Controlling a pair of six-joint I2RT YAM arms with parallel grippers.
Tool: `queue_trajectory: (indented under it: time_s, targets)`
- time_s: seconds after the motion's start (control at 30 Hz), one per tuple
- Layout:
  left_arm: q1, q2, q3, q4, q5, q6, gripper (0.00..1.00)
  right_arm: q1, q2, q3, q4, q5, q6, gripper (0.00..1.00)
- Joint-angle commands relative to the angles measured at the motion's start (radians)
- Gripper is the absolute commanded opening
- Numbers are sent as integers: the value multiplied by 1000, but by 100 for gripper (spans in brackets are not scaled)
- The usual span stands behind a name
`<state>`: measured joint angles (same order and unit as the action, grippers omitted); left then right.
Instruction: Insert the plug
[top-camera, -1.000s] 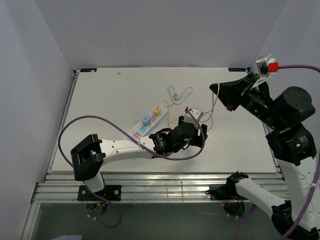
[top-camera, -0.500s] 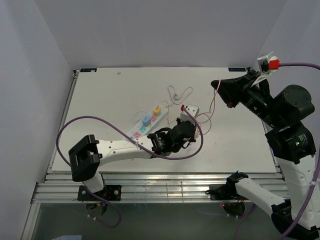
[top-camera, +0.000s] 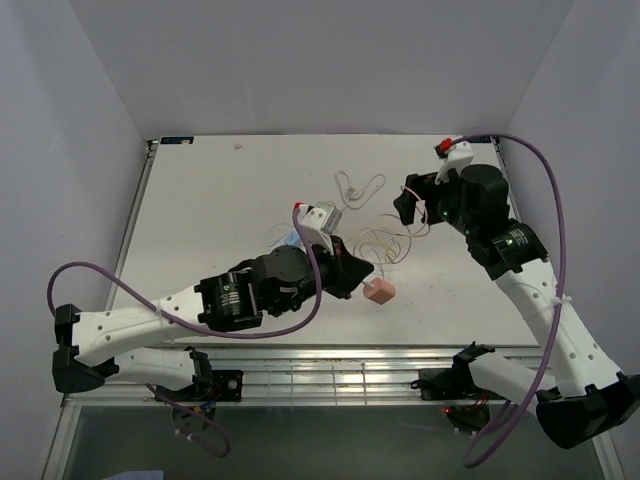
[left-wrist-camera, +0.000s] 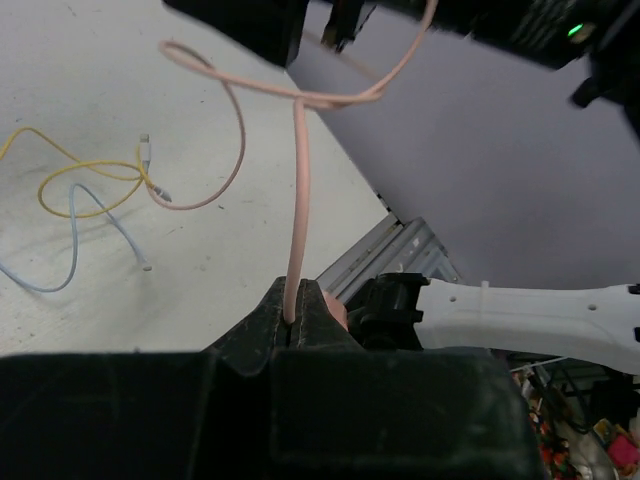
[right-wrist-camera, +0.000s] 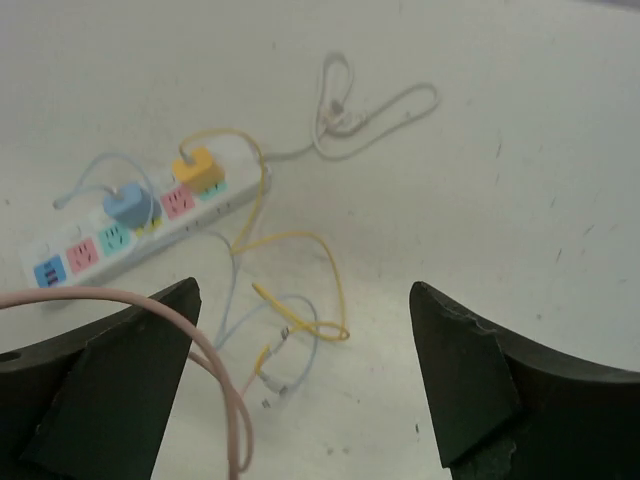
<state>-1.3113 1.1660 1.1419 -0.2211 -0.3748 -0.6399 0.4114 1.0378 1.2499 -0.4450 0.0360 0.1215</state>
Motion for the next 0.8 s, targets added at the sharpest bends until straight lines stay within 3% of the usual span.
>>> queue_trajectory:
  time_s: [0.0,0.13,0.33,0.57,0.67,0.7,0.77]
  targets:
    - [0,-49,47,-99,56,-53,0,-2,-94,-119,31,-82,-37,90]
    - [0,-94,99,-173,-12,-86,0,0,-267,-280,51,-116,-42,90]
    - [1,-149,154,-392,-211,-208,0,-2,-459,-365,46,-55,3,90]
    - [3,-241,131,-559,-312,-336,0,-2,-509,-457,81,-175,-42,90]
    - [1,-270,125,-636,-352,-398,0,-2,-527,-477,169,-393,-88,90]
    - [3,-273,122,-653,-367,-411,0,-2,-538,-477,189,-577,-111,90]
    - [1,-273,114,-676,-377,-441,0,-2,-542,-469,227,-776,-161,90]
